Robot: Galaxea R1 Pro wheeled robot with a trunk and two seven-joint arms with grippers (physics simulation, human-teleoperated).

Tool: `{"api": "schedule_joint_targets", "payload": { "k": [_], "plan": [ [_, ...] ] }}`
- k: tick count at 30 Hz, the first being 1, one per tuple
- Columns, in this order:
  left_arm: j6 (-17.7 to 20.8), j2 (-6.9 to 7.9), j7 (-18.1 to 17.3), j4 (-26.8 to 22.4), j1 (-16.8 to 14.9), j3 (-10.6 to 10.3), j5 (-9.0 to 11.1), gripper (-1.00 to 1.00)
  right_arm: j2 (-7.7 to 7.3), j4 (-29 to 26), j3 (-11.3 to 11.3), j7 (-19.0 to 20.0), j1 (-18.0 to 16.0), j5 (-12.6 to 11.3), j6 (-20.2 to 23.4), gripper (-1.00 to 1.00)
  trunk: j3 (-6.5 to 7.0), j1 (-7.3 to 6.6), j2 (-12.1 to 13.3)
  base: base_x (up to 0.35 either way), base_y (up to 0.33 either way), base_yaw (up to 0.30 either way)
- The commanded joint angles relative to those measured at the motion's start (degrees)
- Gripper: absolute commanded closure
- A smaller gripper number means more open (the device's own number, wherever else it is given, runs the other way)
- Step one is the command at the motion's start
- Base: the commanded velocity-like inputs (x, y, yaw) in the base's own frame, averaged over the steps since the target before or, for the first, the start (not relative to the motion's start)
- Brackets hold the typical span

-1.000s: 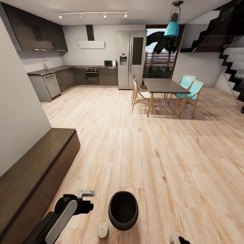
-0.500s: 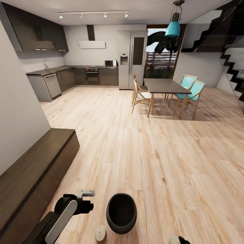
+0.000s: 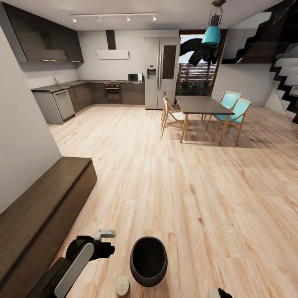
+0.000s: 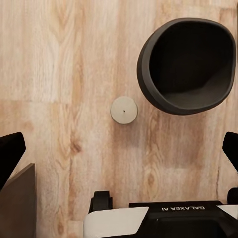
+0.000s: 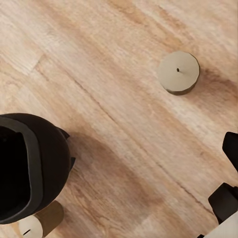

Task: Place each of the two pumpkins and all three candles from the living room inside a cabinet in the living room (use any cabinet), then make sure every cabinet is closed, and position the cauldron so it is next to a table in the living room.

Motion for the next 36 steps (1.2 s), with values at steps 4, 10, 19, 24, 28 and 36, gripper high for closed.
{"api": "schedule_joint_targets", "payload": {
  "k": [4,10,19,24,28,36],
  "plan": [
    [0.00,0.04,0.62,-0.63,-0.05,0.17,0.59,-1.00,-0.08,0.04,2.53,0.09,0.00,0.74,-0.10,-1.00,-0.78,0.88,-1.65,0.000,0.000,0.000],
    [-0.33,0.01,0.63,-0.65,-0.05,0.42,0.55,-1.00,-0.06,-3.19,8.34,-0.07,-0.03,8.13,-0.19,-1.00,-1.85,2.20,-4.06,0.000,0.000,0.000],
    [-2.24,0.02,0.63,-0.57,-0.02,-0.02,0.56,-1.00,-0.10,-5.54,9.70,0.04,-0.02,13.09,0.45,-1.00,-3.47,4.18,-7.67,0.000,0.000,0.000],
    [-3.15,0.01,0.63,-0.38,-0.03,-0.01,0.51,-1.00,-0.19,-9.60,11.90,-0.03,-0.05,14.58,0.56,-1.00,-4.37,5.28,-9.67,0.000,0.000,0.000],
    [-4.78,0.06,0.63,-0.25,-0.02,-0.07,0.57,-1.00,-0.13,-14.43,14.01,-1.71,-0.05,16.66,1.44,-1.00,-5.08,6.16,-11.28,0.000,0.000,0.000],
    [-5.29,0.09,0.54,-0.18,-0.04,0.08,0.59,-1.00,-0.02,-34.49,14.64,-21.41,-0.06,21.09,14.89,-1.00,-6.52,7.91,-14.48,0.000,0.000,0.000]
  ]
}}
